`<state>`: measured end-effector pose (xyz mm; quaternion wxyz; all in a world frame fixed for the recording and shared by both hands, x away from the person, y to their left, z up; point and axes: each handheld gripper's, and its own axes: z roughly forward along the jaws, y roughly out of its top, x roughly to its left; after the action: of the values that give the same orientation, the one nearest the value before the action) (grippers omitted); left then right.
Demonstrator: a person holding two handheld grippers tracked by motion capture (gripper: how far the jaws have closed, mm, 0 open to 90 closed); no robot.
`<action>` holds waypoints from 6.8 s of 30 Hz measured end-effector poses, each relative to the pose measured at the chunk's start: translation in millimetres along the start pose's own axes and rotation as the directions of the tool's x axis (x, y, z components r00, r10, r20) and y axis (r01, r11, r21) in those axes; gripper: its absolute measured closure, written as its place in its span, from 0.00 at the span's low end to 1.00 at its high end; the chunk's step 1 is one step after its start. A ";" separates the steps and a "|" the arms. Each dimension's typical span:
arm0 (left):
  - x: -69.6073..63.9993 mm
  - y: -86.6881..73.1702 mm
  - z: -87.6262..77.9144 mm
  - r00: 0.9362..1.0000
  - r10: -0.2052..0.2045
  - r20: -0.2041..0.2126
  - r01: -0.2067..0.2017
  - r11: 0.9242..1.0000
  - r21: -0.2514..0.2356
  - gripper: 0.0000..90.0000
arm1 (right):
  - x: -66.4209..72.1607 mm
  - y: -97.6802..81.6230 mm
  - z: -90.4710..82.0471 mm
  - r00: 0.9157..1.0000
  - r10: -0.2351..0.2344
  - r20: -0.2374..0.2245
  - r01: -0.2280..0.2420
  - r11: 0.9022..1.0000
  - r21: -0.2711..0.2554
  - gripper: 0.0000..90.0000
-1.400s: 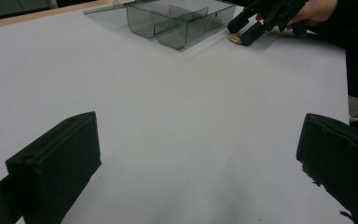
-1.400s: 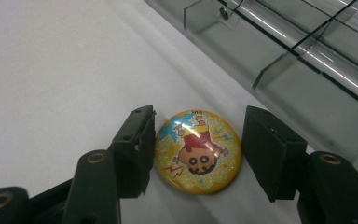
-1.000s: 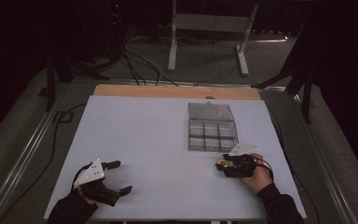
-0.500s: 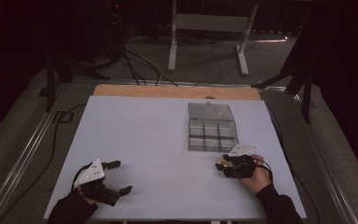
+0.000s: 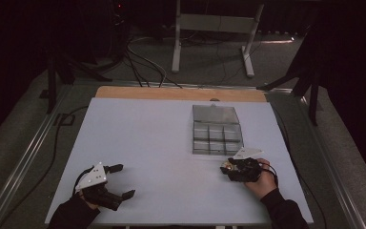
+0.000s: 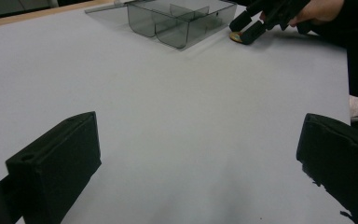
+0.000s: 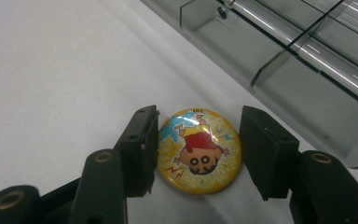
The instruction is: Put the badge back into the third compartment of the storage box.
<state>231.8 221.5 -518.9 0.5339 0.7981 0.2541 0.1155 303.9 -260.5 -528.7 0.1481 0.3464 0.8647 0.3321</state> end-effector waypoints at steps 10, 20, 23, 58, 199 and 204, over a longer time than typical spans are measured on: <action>-0.4 0.0 0.1 1.000 0.002 -0.002 -0.002 1.000 0.003 0.00 | 3.5 3.0 -5.5 1.000 0.007 0.004 -0.007 1.000 -0.014 0.53; -0.3 -0.2 0.2 1.000 0.001 -0.004 -0.001 1.000 0.007 0.00 | 7.1 6.0 -9.9 1.000 0.011 0.003 -0.011 1.000 -0.015 0.53; -0.4 -0.1 0.2 1.000 -0.001 -0.005 0.001 1.000 0.004 0.00 | 8.1 7.2 -10.7 1.000 0.006 0.007 -0.005 1.000 -0.015 0.53; 0.2 -0.3 0.6 1.000 0.001 -0.004 -0.001 1.000 0.008 0.00 | 9.2 19.8 -25.7 0.999 0.039 -0.003 -0.039 0.999 -0.032 0.53; -0.4 0.1 -1.2 1.000 -0.001 -0.001 0.001 1.000 -0.001 0.00 | -81.6 116.3 8.2 0.938 0.280 0.206 -0.290 0.957 0.018 0.53; -0.7 0.2 -1.5 1.000 0.000 0.000 0.000 1.000 -0.001 0.00 | -83.8 114.5 16.5 0.935 0.287 0.209 -0.302 0.952 0.043 0.53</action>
<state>230.6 222.2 -518.1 0.5344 0.7979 0.2541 0.1154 429.2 -249.4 -461.2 0.1701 0.5090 0.7955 0.2813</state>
